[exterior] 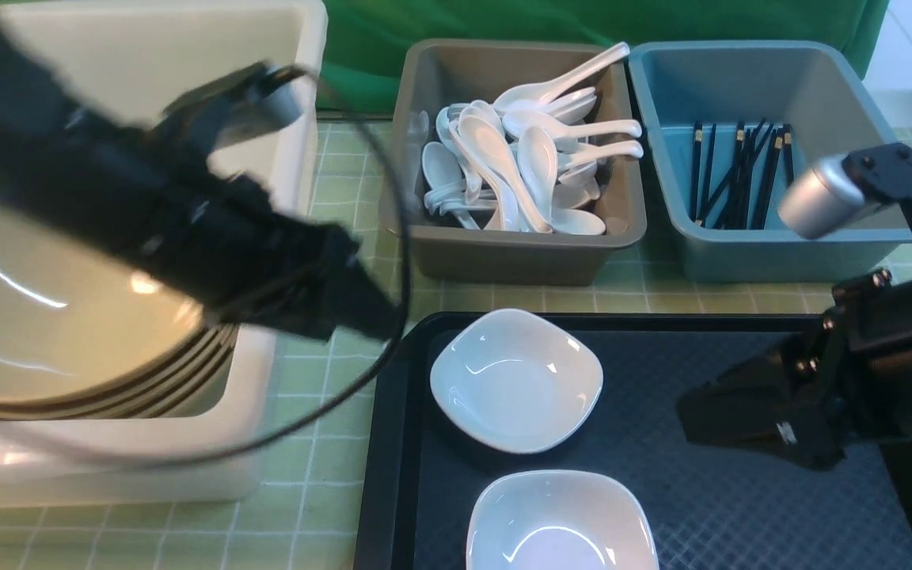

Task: On green table put chopsticks spoon bowls plates into blue grey white boxes.
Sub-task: 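Grasp the small white bowl on the black tray by its rim with the left gripper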

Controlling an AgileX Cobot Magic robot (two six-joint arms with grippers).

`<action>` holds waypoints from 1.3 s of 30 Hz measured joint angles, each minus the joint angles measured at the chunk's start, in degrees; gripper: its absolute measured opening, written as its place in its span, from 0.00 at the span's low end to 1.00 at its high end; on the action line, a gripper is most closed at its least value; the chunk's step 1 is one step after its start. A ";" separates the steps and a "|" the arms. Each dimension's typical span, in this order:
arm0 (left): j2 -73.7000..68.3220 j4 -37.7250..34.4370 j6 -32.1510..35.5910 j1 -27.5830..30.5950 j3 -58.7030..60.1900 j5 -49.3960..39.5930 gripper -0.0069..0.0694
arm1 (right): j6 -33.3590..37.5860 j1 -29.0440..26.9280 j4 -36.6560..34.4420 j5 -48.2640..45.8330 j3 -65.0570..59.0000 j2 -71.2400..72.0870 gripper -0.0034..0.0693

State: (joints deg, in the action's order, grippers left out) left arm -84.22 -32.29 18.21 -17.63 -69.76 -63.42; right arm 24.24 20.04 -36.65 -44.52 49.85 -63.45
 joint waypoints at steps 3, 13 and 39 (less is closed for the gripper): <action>-4.94 2.96 0.00 -2.68 -4.77 -0.73 0.61 | 0.13 0.00 0.00 -1.36 0.00 0.63 0.58; -24.31 15.04 -3.88 -11.09 -21.95 -3.32 0.64 | 0.35 0.00 -0.15 -3.43 0.00 4.19 0.58; -39.05 14.74 -2.56 -11.13 -24.50 2.59 0.60 | 0.39 0.00 -0.15 -7.08 0.00 8.18 0.58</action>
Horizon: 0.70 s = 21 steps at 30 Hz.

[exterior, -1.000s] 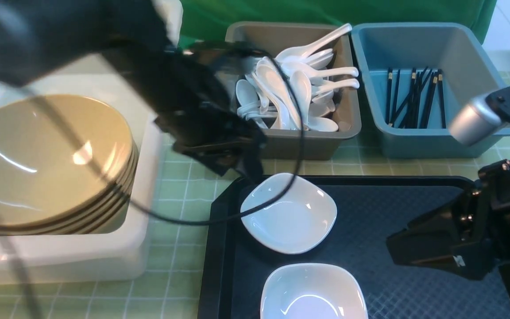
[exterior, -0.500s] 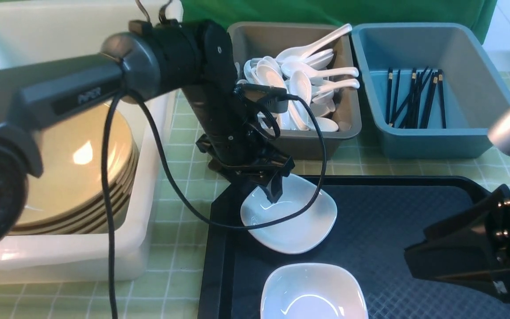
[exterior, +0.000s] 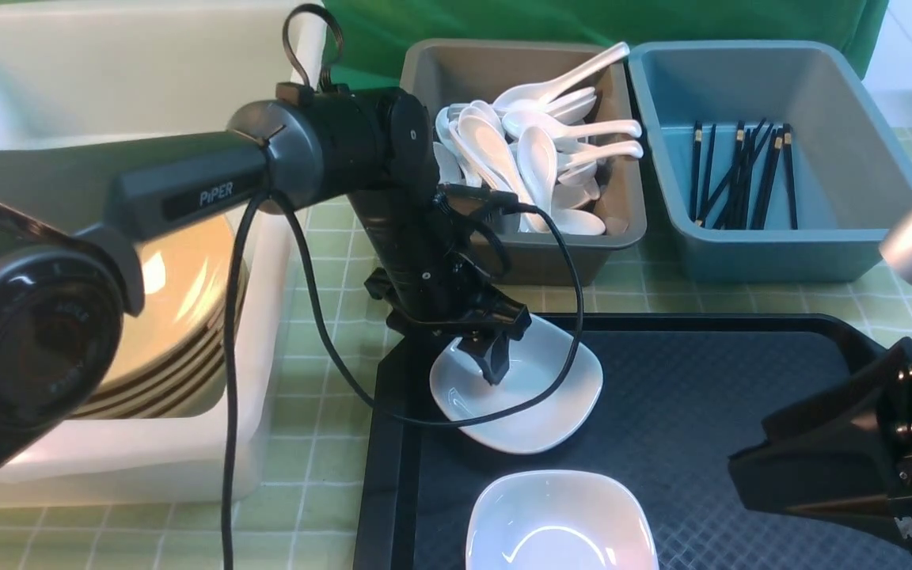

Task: On green table put chopsticks spoon bowls plates into blue grey white boxes.
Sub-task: 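Grasp the small white bowl on the black tray by its rim with the left gripper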

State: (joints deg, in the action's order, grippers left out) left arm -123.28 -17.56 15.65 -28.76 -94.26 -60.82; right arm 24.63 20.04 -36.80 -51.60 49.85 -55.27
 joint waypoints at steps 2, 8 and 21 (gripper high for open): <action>-0.27 0.25 0.00 0.00 -0.19 -0.25 0.53 | 0.11 0.00 0.00 0.00 0.00 0.00 0.58; -0.50 -0.05 -0.37 0.33 -0.27 -1.11 0.18 | 0.49 0.00 0.00 0.00 0.00 0.00 0.58; 5.99 0.44 -0.20 0.19 -0.23 -4.44 0.11 | 2.88 0.00 0.00 -1.82 0.00 0.28 0.58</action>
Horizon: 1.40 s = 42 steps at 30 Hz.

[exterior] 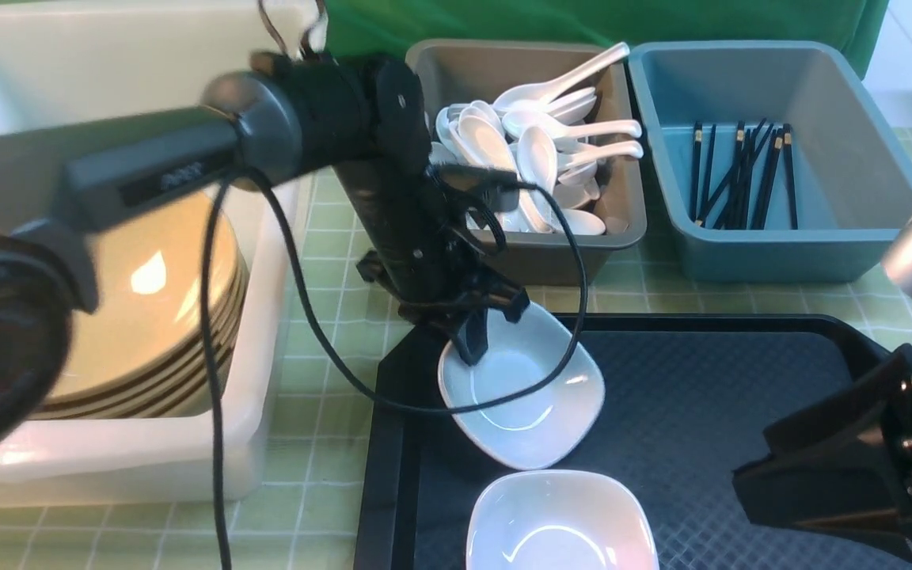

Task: On green table put chopsticks spoon bowls plates into blue grey white boxes.
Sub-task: 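Grasp the small white bowl on the black tray by its rim with the left gripper, then place the white bowl into the white bin with the other dishes with the left gripper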

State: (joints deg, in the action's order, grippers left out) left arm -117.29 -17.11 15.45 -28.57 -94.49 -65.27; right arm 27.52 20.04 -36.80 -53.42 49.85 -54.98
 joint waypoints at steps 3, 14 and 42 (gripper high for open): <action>3.15 0.36 0.19 0.00 0.00 -1.15 0.11 | 2.79 0.00 0.00 -0.83 0.00 1.13 0.58; 16.24 -2.14 0.32 3.71 0.06 -5.42 0.11 | 5.80 0.00 0.00 -0.53 0.00 8.89 0.19; 43.58 -3.94 -11.99 76.17 28.45 13.54 0.11 | 43.14 0.00 -29.44 8.13 0.00 2.33 0.08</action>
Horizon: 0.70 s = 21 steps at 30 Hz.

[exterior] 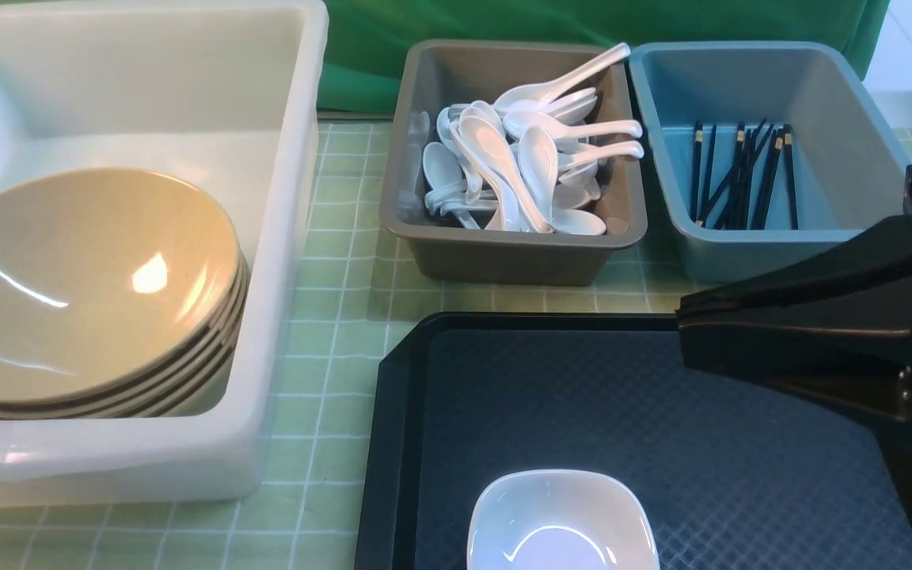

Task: On green table put chopsticks spoon bowls plates into blue grey white boxes.
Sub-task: 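Place the white bowl into the white bin with the other dishes with the left gripper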

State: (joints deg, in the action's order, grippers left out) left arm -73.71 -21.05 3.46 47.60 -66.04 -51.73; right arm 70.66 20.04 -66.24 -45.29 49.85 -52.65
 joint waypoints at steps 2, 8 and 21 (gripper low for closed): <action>-2.18 0.97 -0.91 0.00 -1.41 0.00 0.11 | 0.00 0.00 0.00 0.00 0.00 0.00 0.09; -7.63 4.41 -2.78 0.00 -3.44 -1.87 0.11 | 0.26 0.00 0.00 0.00 0.00 0.00 0.10; -15.15 6.35 -3.46 -3.19 -3.77 -3.37 0.12 | 1.30 0.00 0.05 0.38 0.00 0.00 0.11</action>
State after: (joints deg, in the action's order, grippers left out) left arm -88.86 -14.70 0.00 44.41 -69.81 -55.10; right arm 71.96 20.04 -66.19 -44.91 49.85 -52.65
